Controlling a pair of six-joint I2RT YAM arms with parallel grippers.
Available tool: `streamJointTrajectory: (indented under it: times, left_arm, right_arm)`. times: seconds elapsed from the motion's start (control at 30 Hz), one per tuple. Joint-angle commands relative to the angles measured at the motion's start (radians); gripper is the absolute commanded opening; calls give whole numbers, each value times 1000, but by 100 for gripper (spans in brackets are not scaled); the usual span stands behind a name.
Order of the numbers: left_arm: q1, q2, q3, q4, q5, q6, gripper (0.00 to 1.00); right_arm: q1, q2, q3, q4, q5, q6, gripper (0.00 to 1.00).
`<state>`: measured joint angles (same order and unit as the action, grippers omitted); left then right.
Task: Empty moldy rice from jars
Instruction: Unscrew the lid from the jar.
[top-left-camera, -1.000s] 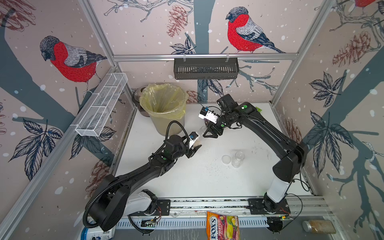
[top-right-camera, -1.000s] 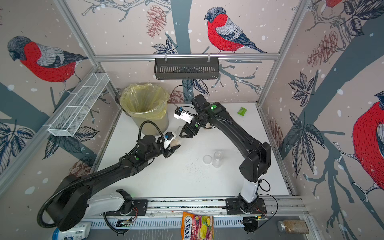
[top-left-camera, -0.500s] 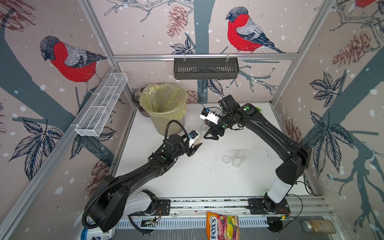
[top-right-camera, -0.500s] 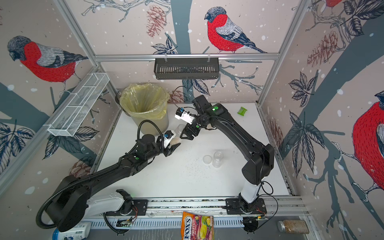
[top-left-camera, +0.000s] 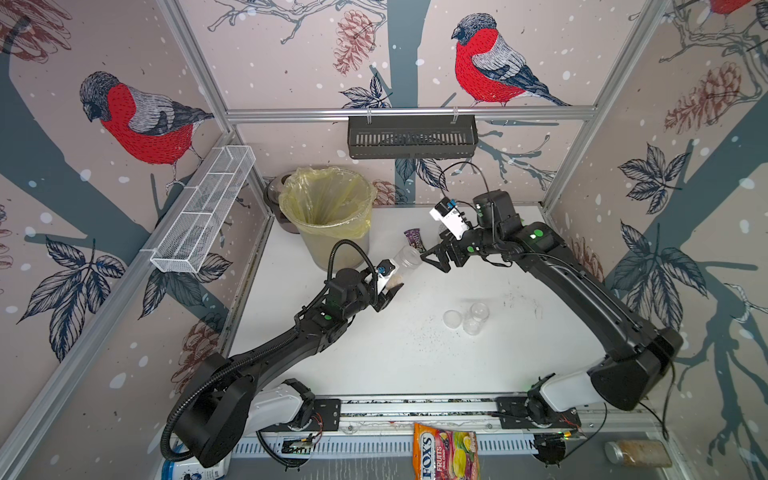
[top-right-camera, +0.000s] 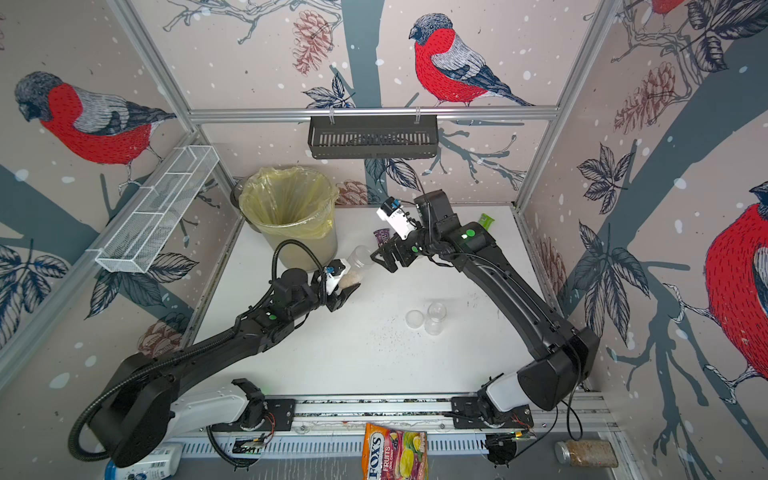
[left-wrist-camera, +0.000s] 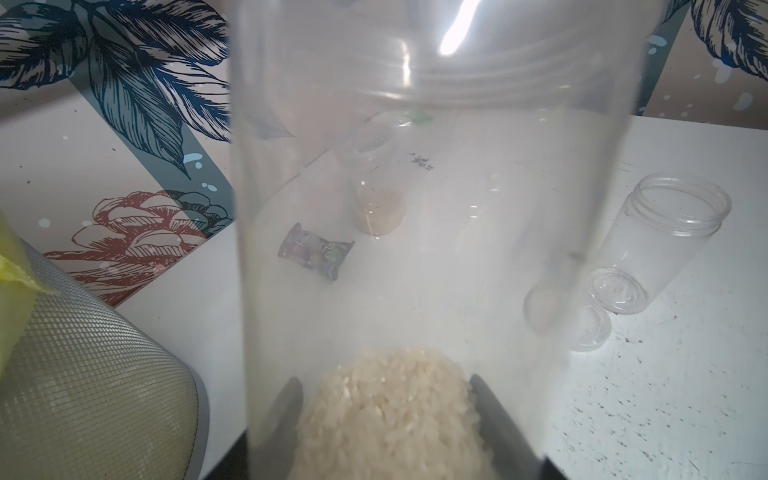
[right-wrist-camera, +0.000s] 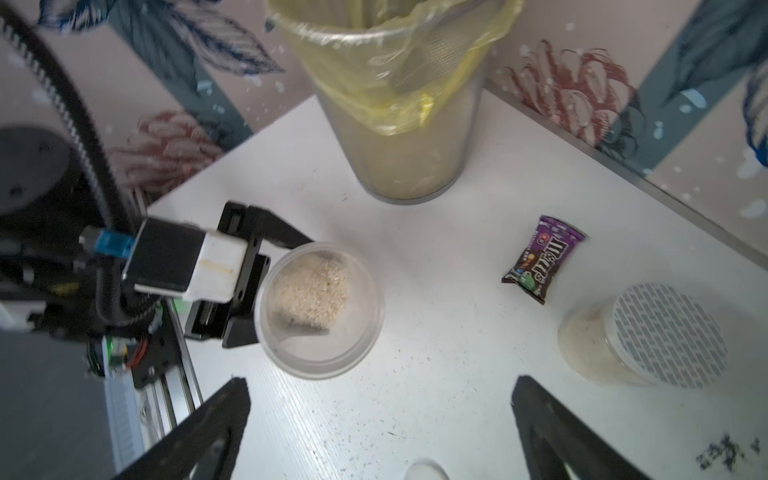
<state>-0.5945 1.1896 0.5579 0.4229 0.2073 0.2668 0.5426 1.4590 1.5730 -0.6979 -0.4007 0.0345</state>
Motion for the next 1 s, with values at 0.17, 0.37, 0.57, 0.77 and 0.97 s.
streamJointTrajectory:
  times: [0.17, 0.37, 0.57, 0.77, 0.97]
  left_arm:
    - [2, 3, -5, 57, -35, 34, 0]
    - [1, 28, -22, 86, -60, 44, 0]
    - [1, 37, -30, 102, -62, 43, 0]
    - [0, 29, -39, 111, -68, 41, 0]
    - [1, 30, -44, 120, -65, 38, 0]
  right_arm:
    - [15, -37, -96, 21, 10, 597, 100]
    - [24, -2, -40, -64, -8, 724, 100]
    - [83, 90, 47, -100, -60, 763, 100]
    - [124, 182, 172, -178, -26, 733, 100]
    - [139, 250, 228, -220, -31, 723, 100]
